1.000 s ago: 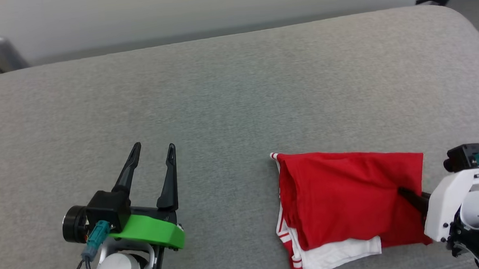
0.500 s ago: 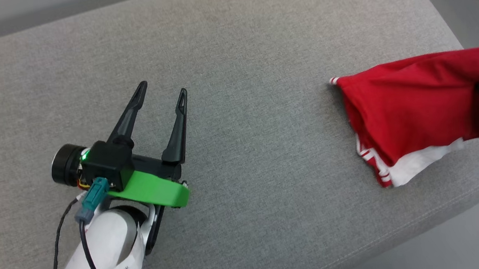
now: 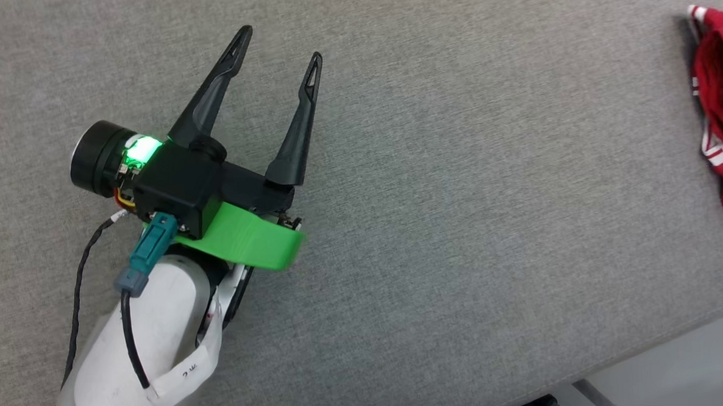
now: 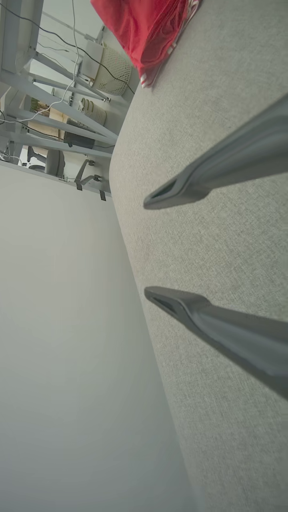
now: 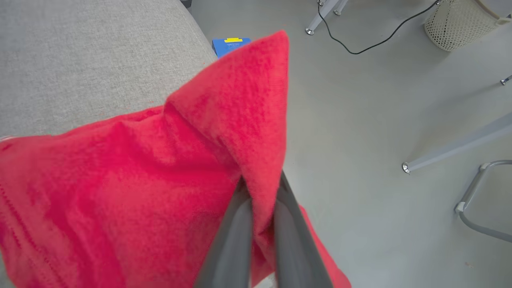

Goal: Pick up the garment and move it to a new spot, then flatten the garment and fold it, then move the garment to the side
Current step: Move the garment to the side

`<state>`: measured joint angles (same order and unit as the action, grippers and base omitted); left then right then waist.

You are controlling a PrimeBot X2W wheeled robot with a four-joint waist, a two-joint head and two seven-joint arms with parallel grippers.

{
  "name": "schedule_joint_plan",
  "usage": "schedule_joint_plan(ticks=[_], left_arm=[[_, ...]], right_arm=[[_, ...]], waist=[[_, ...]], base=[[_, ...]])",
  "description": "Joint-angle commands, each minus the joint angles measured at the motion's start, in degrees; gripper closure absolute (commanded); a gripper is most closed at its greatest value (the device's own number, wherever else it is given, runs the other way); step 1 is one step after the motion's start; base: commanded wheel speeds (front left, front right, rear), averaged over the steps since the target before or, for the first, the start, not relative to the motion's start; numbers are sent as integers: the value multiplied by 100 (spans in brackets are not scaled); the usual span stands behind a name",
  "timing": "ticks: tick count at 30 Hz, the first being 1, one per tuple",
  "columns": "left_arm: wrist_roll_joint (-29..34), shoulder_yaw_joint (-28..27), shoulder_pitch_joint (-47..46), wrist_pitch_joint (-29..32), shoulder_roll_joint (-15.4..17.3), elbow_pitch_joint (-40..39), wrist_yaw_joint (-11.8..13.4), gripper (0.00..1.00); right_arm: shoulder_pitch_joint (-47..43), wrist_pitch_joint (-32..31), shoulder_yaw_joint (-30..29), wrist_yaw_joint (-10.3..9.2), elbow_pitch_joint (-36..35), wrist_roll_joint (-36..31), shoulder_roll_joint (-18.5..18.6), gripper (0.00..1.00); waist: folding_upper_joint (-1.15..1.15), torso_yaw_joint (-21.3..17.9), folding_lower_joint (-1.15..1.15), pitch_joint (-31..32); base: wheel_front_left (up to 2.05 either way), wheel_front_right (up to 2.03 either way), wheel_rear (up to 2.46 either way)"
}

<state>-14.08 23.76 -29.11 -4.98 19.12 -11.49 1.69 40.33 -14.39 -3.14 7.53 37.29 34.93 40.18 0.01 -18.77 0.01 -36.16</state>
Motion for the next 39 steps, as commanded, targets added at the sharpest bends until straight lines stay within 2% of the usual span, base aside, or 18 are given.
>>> schedule_joint_plan(ticks=[1, 4, 5, 6, 7, 14, 23, 31, 35, 39], left_arm=[[48, -2, -125, 5, 10, -4, -24, 0], [45, -1, -166, -13, 15, 29, -23, 0], [44, 2, -171, -22, 13, 39, -19, 0], [42, 8, -172, -29, 11, 47, -18, 0], [35, 14, -172, -43, 8, 61, -19, 0], [-63, 14, -57, -216, -38, 266, 16, 0], [-351, 29, 286, -588, -297, 816, 95, 0], [-598, -6, 833, -806, -471, 1241, 214, 0], [-709, -71, 1099, -881, -537, 1412, 280, 0], [-825, -152, 1383, -932, -603, 1554, 342, 0]], right_arm=[[126, 122, 63, -4, 121, 50, -45, 100], [243, 356, 147, -4, 439, 11, -77, 100], [301, 494, 134, -4, 583, -18, -90, 82], [340, 580, 120, -4, 717, -50, -94, 56], [394, 716, 97, -4, 868, -102, -92, 0], [690, 1827, -157, -4, 1758, -679, -44, 0], [411, 2746, -79, -4, 1987, -885, -85, 0], [-499, 2931, 32, -4, 1251, -800, -405, 0], [-1036, 2936, -89, -4, 526, -961, -766, 0], [-1670, 2937, -222, -4, -211, -1242, -1275, 0]], waist=[[-1, 319, -1, -390], [-1, 372, -1, -440], [-1, 392, -1, -446], [-1, 410, -1, -445], [-1, 432, -1, -439], [-1, 532, -1, -127], [-1, 765, -1, 755], [-1, 1091, -1, 1575], [-1, 1238, -1, 1936], [-1, 1386, -1, 2293]], base=[[0, 0, 0], [0, 0, 0], [0, 0, 0], [0, 0, 0], [0, 0, 0], [0, 0, 0], [0, 0, 0], [0, 0, 0], [0, 0, 0], [0, 0, 0]])
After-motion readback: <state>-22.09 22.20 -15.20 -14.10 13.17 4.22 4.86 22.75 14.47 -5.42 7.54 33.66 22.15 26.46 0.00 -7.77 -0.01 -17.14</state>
